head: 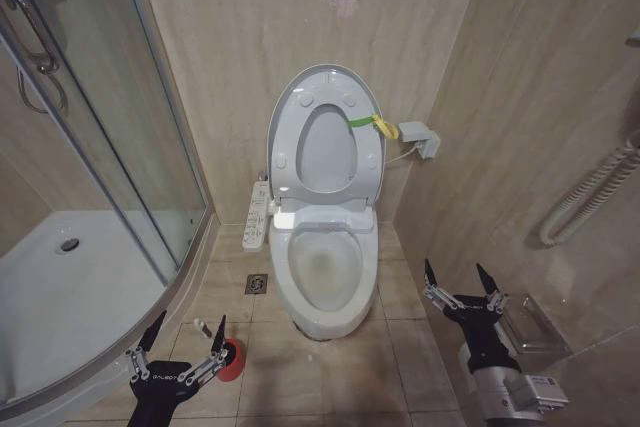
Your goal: Open the toilet lid, clean the toilet bowl with a toilet brush, close the toilet lid, and flush.
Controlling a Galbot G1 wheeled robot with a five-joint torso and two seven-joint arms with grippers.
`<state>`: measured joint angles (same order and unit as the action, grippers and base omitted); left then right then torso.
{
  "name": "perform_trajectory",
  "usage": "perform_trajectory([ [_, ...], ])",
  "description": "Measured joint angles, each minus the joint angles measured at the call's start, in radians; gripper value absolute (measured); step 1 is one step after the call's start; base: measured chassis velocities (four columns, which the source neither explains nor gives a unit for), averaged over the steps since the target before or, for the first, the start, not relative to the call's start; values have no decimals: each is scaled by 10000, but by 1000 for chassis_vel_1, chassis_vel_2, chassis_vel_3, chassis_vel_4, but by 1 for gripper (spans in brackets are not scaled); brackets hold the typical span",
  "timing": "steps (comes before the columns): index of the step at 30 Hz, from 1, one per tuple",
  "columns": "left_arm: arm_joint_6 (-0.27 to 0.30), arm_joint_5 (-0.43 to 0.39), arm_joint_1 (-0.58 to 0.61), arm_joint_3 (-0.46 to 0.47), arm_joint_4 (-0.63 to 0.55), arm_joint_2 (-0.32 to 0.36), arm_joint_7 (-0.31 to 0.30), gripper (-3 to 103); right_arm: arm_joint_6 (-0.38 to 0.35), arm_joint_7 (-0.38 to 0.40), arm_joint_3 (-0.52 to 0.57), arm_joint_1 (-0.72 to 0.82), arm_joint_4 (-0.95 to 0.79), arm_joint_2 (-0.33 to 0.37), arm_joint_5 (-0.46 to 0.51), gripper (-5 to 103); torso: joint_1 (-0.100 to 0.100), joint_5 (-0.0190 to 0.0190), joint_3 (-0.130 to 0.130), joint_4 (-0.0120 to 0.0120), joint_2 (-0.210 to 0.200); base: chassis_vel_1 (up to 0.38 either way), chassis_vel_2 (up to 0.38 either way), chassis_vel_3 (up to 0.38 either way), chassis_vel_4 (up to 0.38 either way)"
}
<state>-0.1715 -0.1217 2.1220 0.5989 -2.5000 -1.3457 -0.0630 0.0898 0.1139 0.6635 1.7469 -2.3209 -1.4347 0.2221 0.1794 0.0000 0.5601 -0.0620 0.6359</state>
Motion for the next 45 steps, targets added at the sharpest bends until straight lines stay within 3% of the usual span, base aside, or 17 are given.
perform_trajectory([
  [45, 0, 0, 0, 0, 0, 0, 0, 100, -35, -39, 6, -17, 7, -13, -6, 100, 0, 0, 0, 0, 0, 0, 0, 0, 0],
])
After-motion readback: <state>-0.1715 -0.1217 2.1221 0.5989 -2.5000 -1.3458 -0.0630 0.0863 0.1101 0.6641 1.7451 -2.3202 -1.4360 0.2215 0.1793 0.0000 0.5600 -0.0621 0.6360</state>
